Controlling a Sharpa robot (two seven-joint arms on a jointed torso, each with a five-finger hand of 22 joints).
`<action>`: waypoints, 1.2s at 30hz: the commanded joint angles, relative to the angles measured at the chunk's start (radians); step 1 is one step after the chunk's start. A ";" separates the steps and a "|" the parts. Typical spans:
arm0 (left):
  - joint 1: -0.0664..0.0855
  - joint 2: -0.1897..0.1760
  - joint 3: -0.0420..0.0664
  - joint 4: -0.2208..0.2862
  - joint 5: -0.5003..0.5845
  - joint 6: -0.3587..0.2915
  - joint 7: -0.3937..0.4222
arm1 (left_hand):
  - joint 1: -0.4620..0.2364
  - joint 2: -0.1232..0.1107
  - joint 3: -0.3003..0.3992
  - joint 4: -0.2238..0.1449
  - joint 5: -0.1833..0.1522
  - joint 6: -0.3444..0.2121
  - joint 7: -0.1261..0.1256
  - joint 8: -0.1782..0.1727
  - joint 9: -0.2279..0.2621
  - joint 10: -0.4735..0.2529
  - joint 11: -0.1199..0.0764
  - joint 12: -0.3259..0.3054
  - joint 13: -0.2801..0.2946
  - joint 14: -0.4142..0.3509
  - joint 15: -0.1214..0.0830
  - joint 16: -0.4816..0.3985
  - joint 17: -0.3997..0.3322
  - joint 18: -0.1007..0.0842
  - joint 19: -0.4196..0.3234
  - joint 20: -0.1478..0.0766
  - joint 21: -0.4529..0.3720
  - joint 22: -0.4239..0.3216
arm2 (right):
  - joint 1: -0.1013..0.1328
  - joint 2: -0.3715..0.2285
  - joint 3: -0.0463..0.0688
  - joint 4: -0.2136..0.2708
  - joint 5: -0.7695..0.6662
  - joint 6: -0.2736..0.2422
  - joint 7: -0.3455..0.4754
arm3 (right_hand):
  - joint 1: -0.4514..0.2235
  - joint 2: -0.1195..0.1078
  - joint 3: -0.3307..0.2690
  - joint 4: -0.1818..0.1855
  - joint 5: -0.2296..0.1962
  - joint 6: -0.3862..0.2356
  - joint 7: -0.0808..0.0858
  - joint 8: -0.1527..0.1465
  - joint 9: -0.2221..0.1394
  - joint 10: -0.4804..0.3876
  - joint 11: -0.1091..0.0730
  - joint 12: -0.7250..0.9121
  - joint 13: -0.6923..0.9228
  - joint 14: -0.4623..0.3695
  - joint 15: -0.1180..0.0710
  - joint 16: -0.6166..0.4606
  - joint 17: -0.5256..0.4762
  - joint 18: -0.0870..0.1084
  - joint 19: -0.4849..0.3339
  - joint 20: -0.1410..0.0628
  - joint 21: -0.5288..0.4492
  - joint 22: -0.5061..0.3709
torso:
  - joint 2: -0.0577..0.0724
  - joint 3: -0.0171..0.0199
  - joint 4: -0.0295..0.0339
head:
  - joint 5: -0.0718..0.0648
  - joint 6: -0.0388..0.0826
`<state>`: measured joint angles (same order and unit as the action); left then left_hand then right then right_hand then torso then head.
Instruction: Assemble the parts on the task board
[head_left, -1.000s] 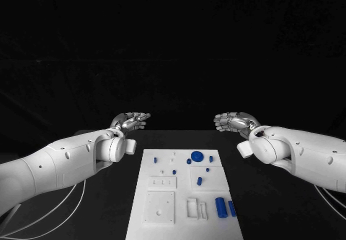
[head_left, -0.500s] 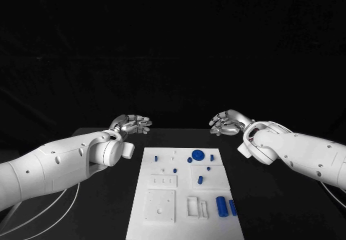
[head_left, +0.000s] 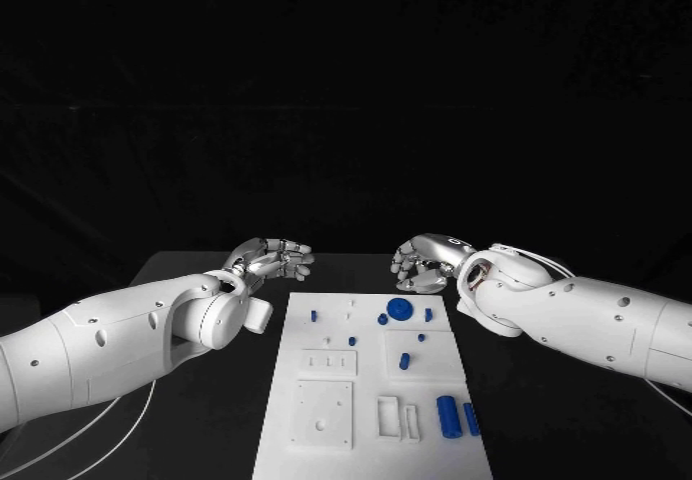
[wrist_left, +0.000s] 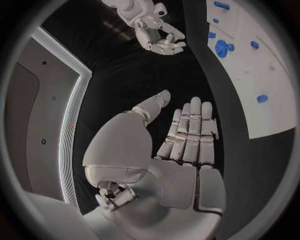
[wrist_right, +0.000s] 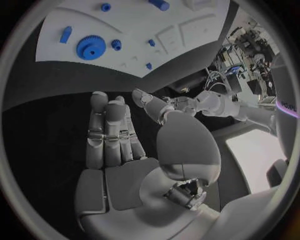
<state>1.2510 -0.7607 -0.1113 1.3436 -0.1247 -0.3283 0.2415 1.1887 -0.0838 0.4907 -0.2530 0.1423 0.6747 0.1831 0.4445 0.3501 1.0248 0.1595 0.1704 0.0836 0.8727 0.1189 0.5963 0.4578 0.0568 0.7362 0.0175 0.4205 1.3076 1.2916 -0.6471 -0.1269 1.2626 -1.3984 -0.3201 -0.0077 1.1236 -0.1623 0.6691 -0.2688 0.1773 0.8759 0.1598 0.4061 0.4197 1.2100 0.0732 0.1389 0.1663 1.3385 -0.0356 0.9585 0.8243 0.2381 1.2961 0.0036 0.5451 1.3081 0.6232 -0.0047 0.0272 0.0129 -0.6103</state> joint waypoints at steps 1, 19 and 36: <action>0.006 -0.011 0.002 0.023 -0.022 0.030 0.010 | -0.013 0.000 0.004 -0.009 0.006 0.008 0.018 -0.001 -0.001 0.024 -0.005 0.010 0.003 -0.004 -0.002 0.007 -0.003 0.001 -0.004 -0.001 0.006 0.023 | 0.000 0.012 0.001 0.004 -0.196 0.043 -0.078 | 0.002 -0.015 0.027 0.010 -0.015 0.013 -0.001 -0.011 -0.006 0.001 0.004 -0.016 0.001 -0.014 -0.001 0.022 0.012 0.024 0.027 -0.021 0.028 0.027 | 0.017 -0.0022 0.0140 | -0.002 0.002; 0.045 -0.069 0.002 0.112 -0.003 0.074 0.050 | -0.031 -0.002 0.019 -0.027 0.007 0.027 0.019 0.002 -0.002 0.075 -0.022 0.028 0.019 0.003 -0.005 0.020 -0.007 0.003 -0.002 -0.004 0.023 0.022 | -0.006 0.029 -0.006 0.018 -0.294 0.096 -0.116 | 0.010 -0.071 0.075 0.056 -0.066 0.010 0.006 -0.040 -0.022 -0.021 0.018 -0.065 -0.006 -0.010 0.012 0.072 0.021 0.024 0.067 -0.034 0.116 0.026 | 0.071 -0.0070 0.0367 | -0.015 0.014; 0.055 -0.063 0.002 0.106 -0.003 0.079 0.046 | -0.037 -0.006 0.020 -0.028 0.003 0.026 0.021 0.000 -0.003 0.065 -0.017 0.019 0.017 0.000 -0.005 0.020 -0.009 0.003 -0.004 -0.004 0.025 0.021 | -0.009 0.029 -0.012 0.019 -0.320 0.120 -0.123 | 0.003 -0.099 0.061 0.069 -0.079 -0.011 0.016 -0.057 -0.029 -0.058 0.031 -0.074 -0.020 -0.013 0.025 0.093 0.010 0.024 0.065 -0.037 0.145 0.025 | 0.094 -0.0031 0.0361 | -0.013 0.013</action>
<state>1.3035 -0.8260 -0.1105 1.4477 -0.1328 -0.2698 0.2713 1.1628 -0.0893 0.5117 -0.2739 0.1461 0.6985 0.1892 0.4484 0.3481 1.0967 0.1411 0.1926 0.1022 0.8727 0.1189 0.6119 0.4494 0.0513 0.7362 0.0177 0.4406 1.3079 1.2838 -0.6204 -0.1379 1.2827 -1.6893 -0.2205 -0.1237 1.1245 -0.2530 0.7300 -0.2067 0.1037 0.8721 0.1756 0.3562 0.3917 1.1577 0.1070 0.0672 0.1479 1.3254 -0.0159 1.0454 0.8361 0.2325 1.3186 0.0057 0.6843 1.3078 0.7138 -0.0090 0.0638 -0.0014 -0.5962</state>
